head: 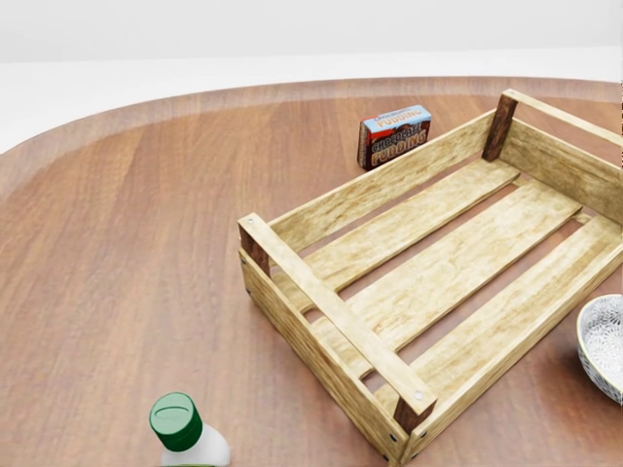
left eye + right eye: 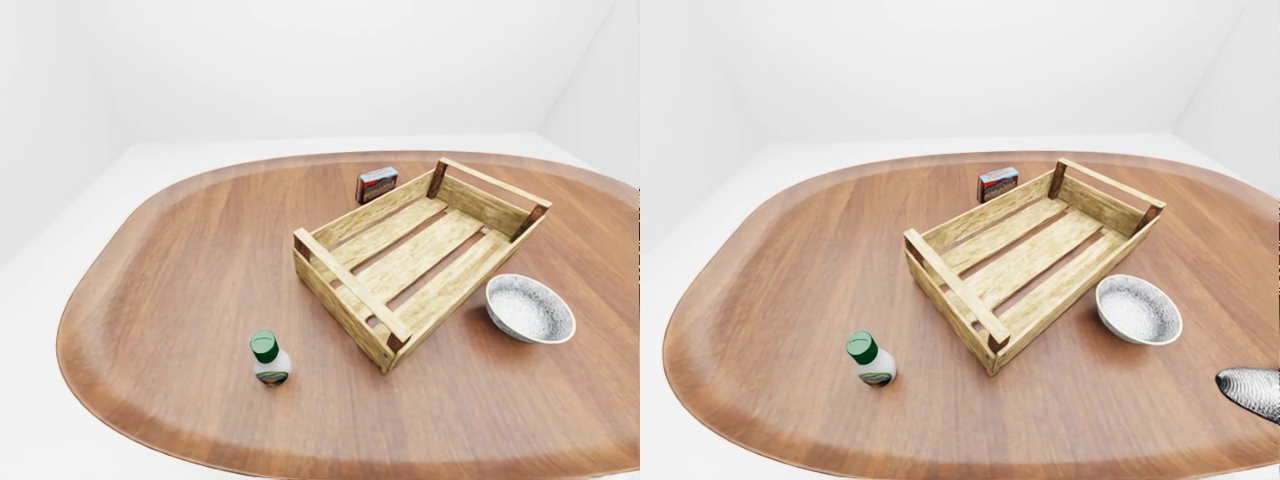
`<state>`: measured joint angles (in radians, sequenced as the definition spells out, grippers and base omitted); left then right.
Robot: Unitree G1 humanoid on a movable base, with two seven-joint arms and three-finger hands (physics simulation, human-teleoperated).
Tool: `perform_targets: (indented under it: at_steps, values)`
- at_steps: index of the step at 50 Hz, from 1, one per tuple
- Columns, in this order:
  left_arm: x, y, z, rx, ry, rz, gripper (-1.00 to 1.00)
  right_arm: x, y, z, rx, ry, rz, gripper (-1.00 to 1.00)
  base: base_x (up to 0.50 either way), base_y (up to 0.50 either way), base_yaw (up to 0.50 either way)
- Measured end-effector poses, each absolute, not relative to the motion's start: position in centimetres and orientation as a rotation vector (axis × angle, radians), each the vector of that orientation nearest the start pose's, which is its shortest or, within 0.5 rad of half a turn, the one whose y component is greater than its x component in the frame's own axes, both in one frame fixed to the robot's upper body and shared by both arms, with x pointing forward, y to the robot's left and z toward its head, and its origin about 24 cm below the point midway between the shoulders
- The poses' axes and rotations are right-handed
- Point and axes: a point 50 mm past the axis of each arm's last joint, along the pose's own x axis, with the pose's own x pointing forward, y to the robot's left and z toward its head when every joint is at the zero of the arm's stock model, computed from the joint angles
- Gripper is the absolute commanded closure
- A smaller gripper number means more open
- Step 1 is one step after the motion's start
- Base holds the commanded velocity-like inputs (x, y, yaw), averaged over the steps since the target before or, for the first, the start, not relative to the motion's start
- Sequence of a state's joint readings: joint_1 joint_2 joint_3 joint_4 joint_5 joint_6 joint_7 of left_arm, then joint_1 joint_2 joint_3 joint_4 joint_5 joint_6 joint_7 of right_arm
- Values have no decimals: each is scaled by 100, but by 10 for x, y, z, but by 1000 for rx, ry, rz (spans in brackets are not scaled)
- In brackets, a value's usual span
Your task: Pick up the salad dressing and put it in the tray.
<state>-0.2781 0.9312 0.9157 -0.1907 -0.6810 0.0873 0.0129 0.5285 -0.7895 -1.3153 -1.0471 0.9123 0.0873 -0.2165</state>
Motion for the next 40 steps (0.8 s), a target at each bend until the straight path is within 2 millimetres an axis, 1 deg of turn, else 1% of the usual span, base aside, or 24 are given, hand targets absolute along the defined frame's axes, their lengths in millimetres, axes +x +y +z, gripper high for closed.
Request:
perform_targets:
  at_steps: [2,7,15,33,37,40]
  values:
    - [156,374,344,194,-968,499,-100,69,-253,321,-565,-912,-297,-100,41,33,0]
    - [156,374,344,195,-966,499,-100,69,-254,321,-474,-943,-295,-100,50,-3,0]
    - [157,374,343,198,-962,495,-100,63,-253,330,-379,-1009,-279,-100,50,-5,0]
    - [158,374,342,200,-957,493,-100,52,-247,347,-276,-1128,-233,-100,50,-5,0]
    - [158,374,342,196,-960,493,-100,46,-246,351,-264,-1164,-232,-100,33,-4,0]
    - [158,374,343,188,-965,491,-100,35,-247,353,-280,-1205,-244,-100,0,0,0]
